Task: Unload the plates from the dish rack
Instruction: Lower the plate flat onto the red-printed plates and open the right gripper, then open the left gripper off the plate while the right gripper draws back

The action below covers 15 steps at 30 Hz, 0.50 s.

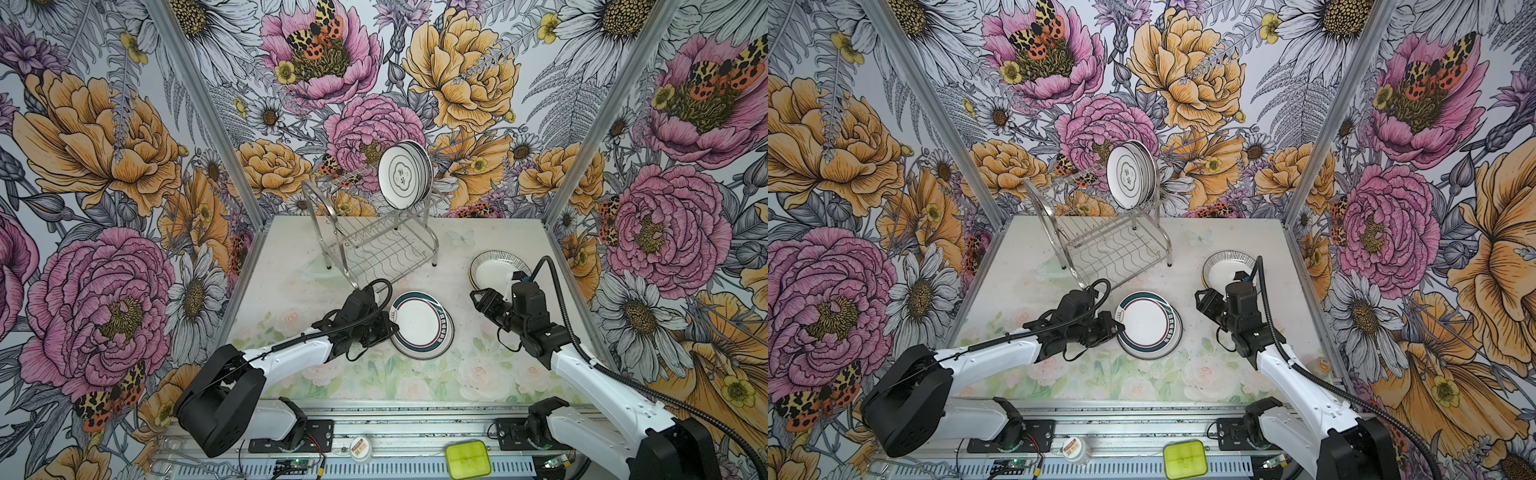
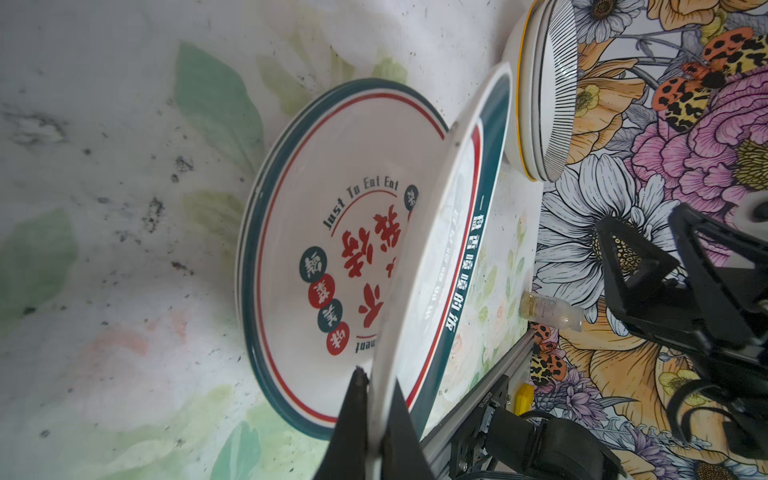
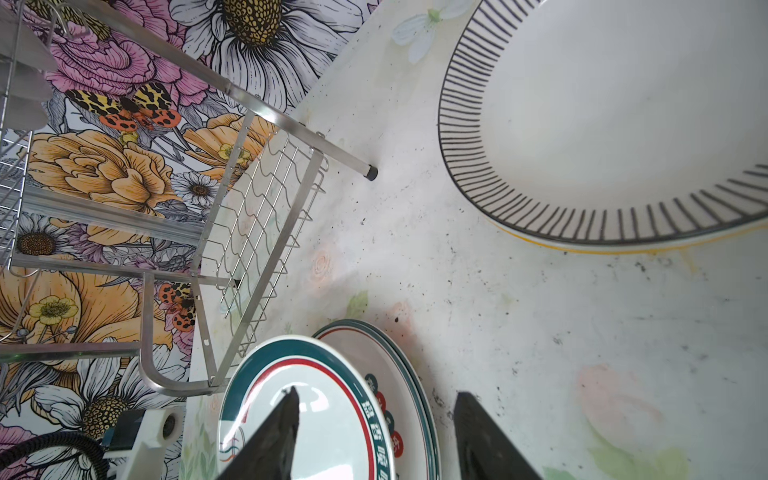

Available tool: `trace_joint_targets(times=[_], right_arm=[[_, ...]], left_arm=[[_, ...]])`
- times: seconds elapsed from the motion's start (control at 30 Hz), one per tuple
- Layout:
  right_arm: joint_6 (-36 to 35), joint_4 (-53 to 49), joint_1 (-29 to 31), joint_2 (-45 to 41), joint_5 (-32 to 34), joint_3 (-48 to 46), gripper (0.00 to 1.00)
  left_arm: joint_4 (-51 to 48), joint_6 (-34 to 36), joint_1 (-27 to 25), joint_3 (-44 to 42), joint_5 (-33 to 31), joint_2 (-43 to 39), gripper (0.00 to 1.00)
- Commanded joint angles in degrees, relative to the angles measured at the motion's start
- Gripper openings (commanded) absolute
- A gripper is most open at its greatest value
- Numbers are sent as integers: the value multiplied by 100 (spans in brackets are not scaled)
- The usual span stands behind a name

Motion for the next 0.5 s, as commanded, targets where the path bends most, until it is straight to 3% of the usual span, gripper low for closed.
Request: trace_joint_targets(times=[0.0, 0.47], right_arm=[[-137, -1, -33, -48, 122, 57, 61], [-154, 7, -58, 45, 148, 102, 61]], left_arm=[[261, -39, -48, 10, 57, -23, 0], [254, -138, -117, 79, 139, 434, 0]])
